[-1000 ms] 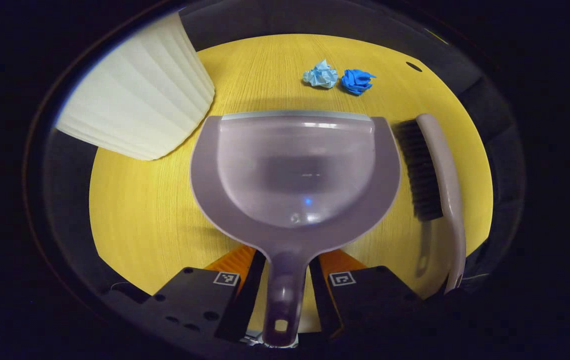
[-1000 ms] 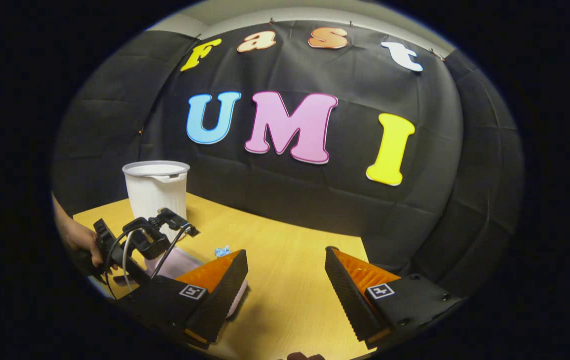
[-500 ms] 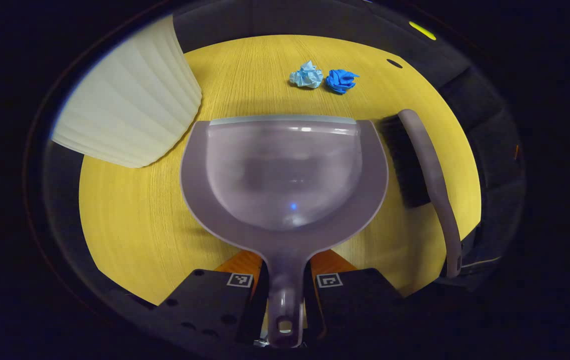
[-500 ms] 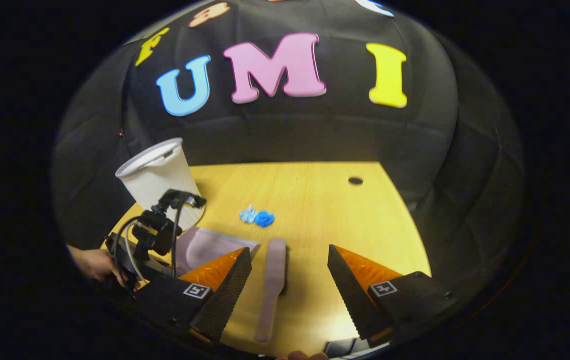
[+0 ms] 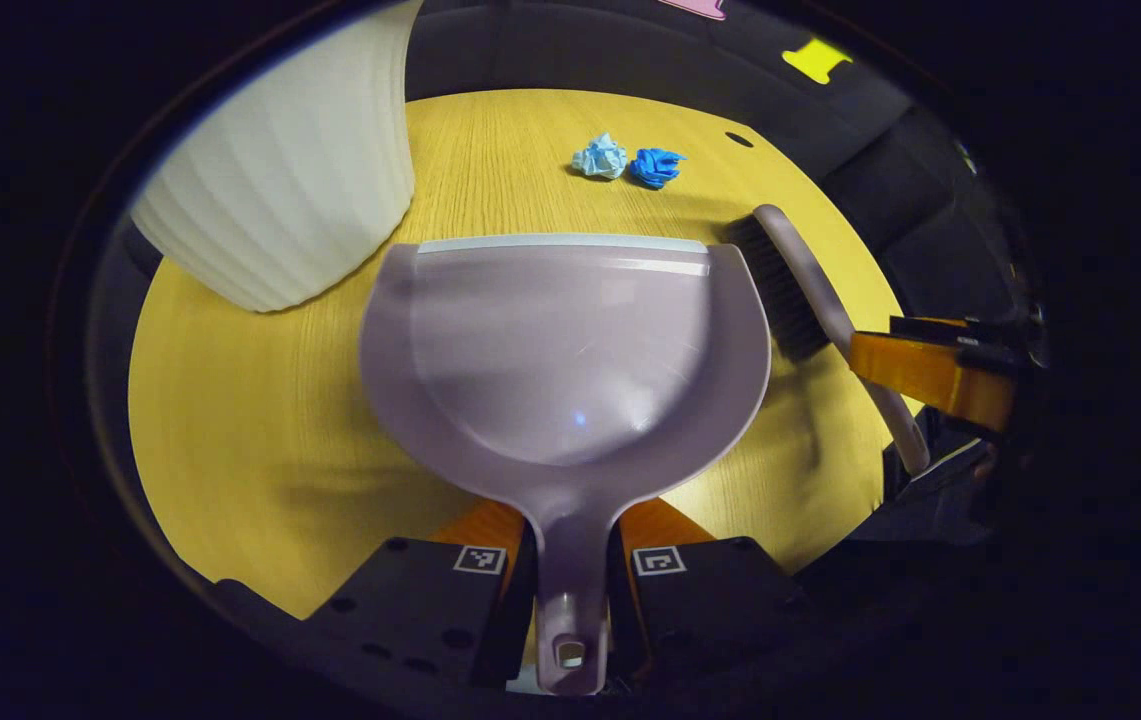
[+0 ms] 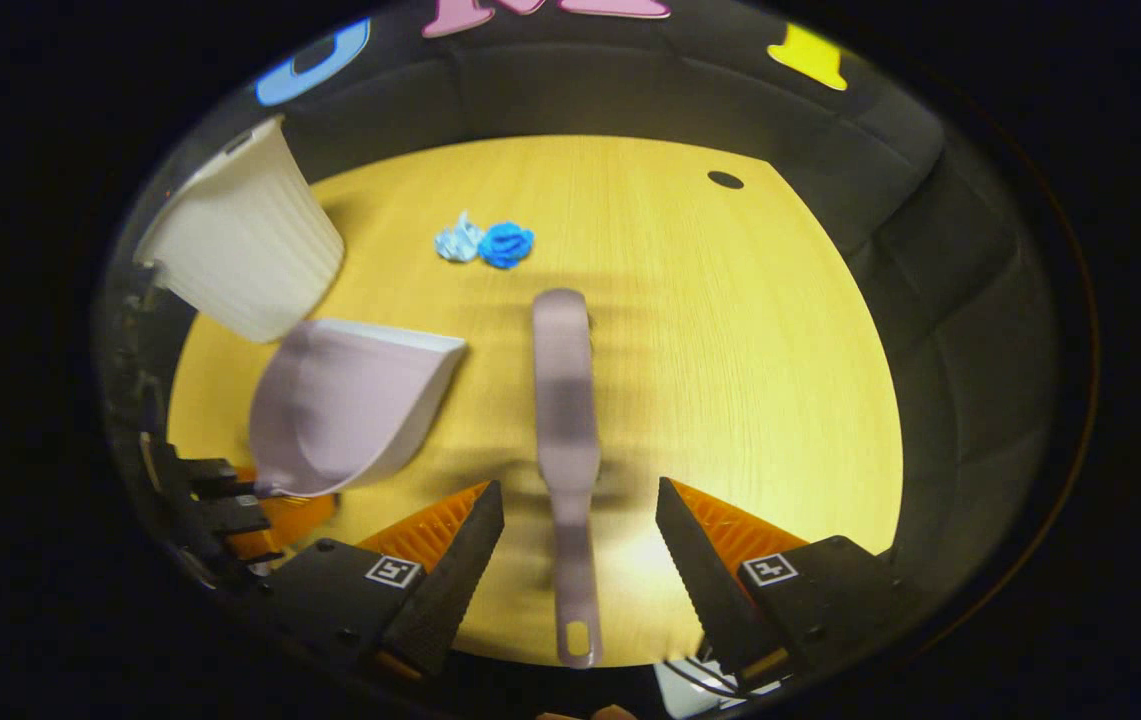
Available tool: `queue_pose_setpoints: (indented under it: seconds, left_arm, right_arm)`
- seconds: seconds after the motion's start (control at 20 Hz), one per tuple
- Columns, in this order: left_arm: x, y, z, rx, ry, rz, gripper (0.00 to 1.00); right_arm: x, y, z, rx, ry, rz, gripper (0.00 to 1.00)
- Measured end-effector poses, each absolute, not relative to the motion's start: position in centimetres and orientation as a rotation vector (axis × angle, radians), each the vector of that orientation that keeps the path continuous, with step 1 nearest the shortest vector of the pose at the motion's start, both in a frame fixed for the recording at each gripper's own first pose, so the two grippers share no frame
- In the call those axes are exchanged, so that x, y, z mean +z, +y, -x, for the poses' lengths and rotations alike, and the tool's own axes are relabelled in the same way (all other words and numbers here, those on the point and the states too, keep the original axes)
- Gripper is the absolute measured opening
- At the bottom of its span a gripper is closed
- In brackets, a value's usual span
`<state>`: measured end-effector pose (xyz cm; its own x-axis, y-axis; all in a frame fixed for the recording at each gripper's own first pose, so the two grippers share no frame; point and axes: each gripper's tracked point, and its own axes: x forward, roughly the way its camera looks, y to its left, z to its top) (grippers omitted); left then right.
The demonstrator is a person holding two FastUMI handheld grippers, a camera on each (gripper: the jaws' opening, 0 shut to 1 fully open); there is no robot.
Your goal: Pick up the small broom and dustpan from the desktop, sweep the trash into the dustpan with the broom, and then empty the trash into the garbage bin.
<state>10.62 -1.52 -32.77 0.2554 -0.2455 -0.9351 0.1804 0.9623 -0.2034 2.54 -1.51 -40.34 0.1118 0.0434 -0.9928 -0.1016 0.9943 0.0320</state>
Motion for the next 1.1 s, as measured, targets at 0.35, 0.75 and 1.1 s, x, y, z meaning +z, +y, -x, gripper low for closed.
queue_pose_setpoints:
  seconds: [0.35,0.75,1.1]
  left_arm:
    - [-32.8,-2.2,-11.2,-0.368,1.267,0.093,0.30]
    - [-32.5,-2.9,-11.8,-0.355,1.299,0.132,0.30]
    - [-31.7,-0.3,-13.5,-0.382,1.349,0.028,0.30]
  right_arm:
    - [-42.9,0.5,-0.3,0.008,1.717,-0.076,0.72]
    - [-43.0,-0.4,-0.9,0.072,1.765,-0.076,0.28]
    - [-42.0,-2.3,-7.1,0.122,1.721,-0.061,0.28]
